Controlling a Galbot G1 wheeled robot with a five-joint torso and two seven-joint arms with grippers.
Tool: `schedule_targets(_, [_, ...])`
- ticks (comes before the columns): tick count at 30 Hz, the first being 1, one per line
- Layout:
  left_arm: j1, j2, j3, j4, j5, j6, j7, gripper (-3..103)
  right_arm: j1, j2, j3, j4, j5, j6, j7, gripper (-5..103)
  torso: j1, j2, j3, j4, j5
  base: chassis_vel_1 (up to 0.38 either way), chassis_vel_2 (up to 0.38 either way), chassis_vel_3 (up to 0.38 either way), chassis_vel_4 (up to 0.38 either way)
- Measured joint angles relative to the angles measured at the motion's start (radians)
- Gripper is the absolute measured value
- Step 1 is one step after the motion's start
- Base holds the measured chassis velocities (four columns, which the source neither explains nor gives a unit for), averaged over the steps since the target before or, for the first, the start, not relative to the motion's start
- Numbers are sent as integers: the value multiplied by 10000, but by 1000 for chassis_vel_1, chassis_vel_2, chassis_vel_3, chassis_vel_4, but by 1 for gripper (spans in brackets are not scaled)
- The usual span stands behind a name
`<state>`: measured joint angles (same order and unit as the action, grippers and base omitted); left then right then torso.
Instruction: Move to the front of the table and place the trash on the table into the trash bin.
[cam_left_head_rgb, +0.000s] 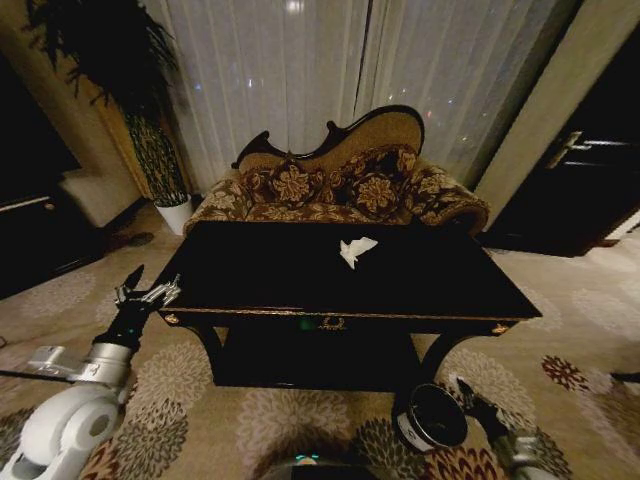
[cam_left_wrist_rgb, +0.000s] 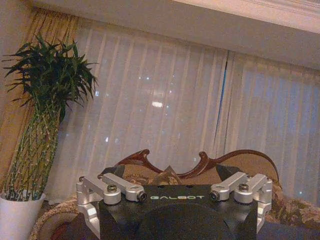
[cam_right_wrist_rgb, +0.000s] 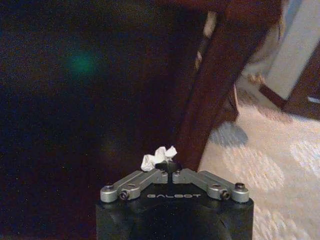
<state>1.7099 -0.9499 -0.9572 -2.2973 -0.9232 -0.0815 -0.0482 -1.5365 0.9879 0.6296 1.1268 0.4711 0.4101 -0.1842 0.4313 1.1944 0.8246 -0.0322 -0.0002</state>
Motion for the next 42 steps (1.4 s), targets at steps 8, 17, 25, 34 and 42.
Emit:
schedule_targets(8, [0,0,0,0,0,0,0,100,1238,164,-362,-2399,-395,435,-136,0,0,0,0,0,1,0,0,0,0])
schedule_targets(17, [0,0,0,0,0,0,0,100,1886,357,-513,-3862,-742,738,-310,11,-1,0,0,-1,2,0,0,0,0])
schedule_targets(25, [0,0,0,0,0,0,0,100,2223,479,-567,-4128,-696,789,-332,43,0,0,-1,-1,1,0,0,0,0])
schedule_targets(34, [0,0,0,0,0,0,0,100,1494,431,-388,-3269,-206,797,-262,76,0,0,0,-2,1,0,0,0,0])
schedule_targets(42, [0,0,0,0,0,0,0,100,-924,379,431,-195,1164,1031,-669,99,0,0,-1,-2,1,0,0,0,0])
